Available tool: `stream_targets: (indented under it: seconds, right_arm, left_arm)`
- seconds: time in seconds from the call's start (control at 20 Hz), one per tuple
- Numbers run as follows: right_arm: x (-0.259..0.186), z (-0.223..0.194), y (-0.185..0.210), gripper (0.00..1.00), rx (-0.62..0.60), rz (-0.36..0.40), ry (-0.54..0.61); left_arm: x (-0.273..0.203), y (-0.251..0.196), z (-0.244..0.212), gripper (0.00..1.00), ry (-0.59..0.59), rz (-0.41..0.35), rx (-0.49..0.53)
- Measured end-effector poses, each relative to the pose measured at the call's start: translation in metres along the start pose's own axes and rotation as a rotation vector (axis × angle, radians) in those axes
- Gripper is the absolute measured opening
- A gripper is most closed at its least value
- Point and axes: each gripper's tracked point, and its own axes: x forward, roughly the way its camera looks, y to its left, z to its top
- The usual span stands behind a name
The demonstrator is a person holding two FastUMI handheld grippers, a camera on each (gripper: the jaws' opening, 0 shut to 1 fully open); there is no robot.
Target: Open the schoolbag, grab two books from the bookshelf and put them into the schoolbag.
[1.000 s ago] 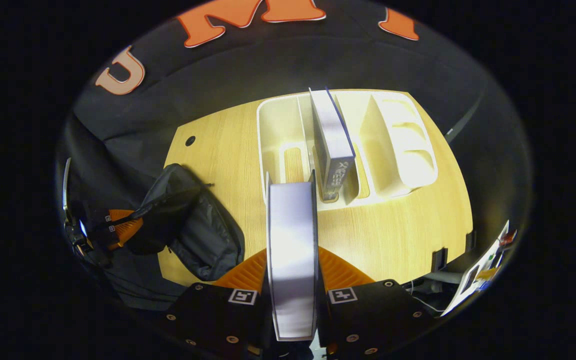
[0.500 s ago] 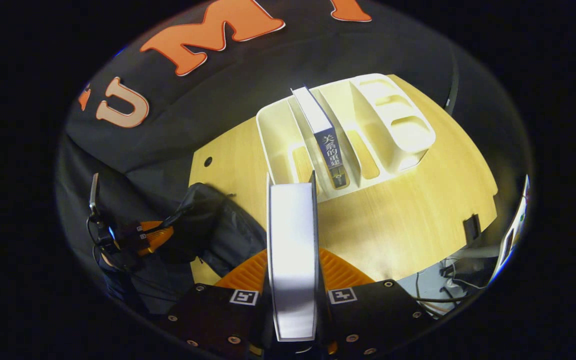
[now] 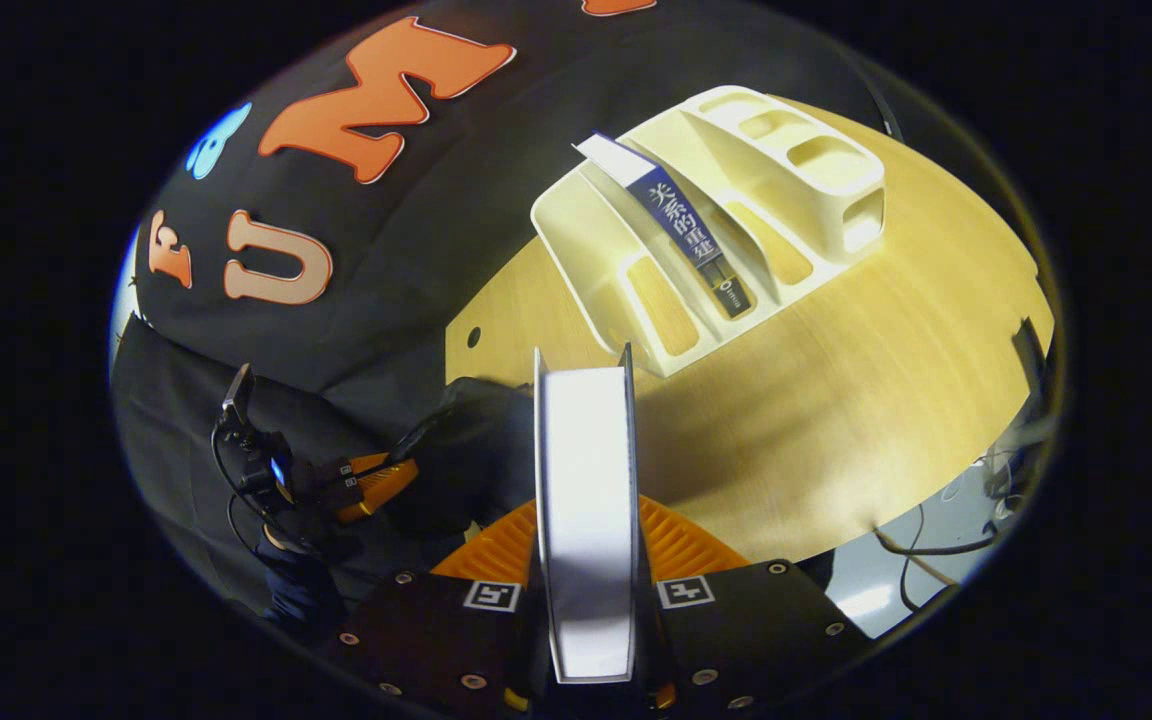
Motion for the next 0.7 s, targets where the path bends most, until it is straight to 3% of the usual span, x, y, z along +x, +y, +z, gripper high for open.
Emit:
stream_targets:
  seconds: [0.3, 0.7]
  right_arm:
    - [0.06, -0.022, 0.033, 0.35, 0.055, 0.136, 0.034]
    - [0.135, -0.037, 0.058, 0.35, 0.136, 0.211, -0.01]
  left_arm:
    - [-0.002, -0.003, 0.002, 0.05, -0.009, -0.001, -0.008]
    - [0.002, -0.012, 0.007, 0.05, -0.048, -0.026, -0.067]
